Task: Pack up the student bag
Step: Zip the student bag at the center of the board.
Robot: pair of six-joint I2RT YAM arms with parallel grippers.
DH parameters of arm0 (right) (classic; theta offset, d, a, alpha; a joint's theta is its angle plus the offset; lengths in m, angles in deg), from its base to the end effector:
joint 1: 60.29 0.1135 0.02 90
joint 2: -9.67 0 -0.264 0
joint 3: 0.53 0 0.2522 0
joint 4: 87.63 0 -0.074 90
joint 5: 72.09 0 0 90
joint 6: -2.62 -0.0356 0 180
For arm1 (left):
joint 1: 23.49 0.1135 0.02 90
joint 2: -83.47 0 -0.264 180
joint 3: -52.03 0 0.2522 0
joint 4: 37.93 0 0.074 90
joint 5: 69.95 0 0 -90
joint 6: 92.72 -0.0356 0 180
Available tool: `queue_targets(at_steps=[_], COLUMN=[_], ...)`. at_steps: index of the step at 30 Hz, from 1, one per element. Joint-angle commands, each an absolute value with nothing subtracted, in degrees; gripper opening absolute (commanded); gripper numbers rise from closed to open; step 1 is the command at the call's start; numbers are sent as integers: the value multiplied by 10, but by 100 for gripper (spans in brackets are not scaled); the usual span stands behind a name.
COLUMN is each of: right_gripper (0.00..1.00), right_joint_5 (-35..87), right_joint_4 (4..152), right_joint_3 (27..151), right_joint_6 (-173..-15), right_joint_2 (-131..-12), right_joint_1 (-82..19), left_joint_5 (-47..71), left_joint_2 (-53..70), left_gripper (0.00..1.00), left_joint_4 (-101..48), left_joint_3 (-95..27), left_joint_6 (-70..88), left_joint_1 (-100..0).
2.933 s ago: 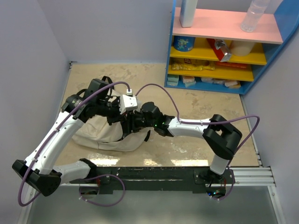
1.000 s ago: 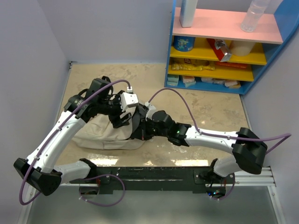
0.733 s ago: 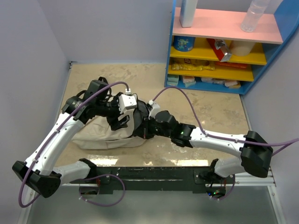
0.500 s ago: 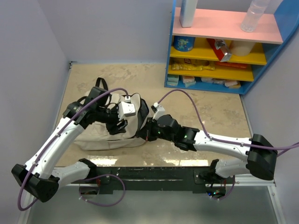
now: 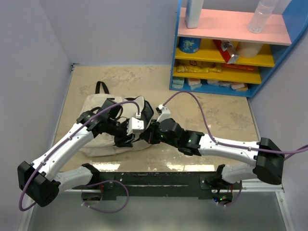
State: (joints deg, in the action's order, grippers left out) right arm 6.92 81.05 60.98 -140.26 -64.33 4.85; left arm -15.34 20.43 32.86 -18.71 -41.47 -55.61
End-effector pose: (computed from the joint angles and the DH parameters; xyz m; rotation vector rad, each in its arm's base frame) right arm 0.1294 0.2631 0.2687 -0.0961 2.1636 1.1006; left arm 0.1558 -0.1221 0.2907 1.6293 1.9555 -0.7732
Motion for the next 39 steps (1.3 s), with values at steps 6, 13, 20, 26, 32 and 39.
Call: queue_targets(at_steps=[6, 13, 20, 26, 32, 39], right_gripper=[0, 0, 0, 0, 0, 0], right_joint_5=[38, 22, -4, -11, 5, 15], right_joint_4=[804, 779, 745, 745, 755, 744], right_joint_3=[677, 679, 690, 697, 754, 819], right_joint_6=[-1411, -1420, -1404, -1366, -1314, -1290], right_joint_2=[-650, -649, -641, -639, -718, -787], right_joint_1=[50, 48, 23, -52, -96, -127], left_joint_5=[-129, -58, -70, -116, -136, -134], left_joint_2=[191, 218, 198, 198, 187, 195], left_gripper=[53, 25, 0, 0, 0, 0], left_joint_4=[205, 130, 150, 247, 324, 347], left_joint_3=[-125, -81, -88, -109, -126, -133], left_joint_6=[-410, -387, -399, -459, -506, -512], left_joint_1=[-586, -588, -589, -596, -611, -625])
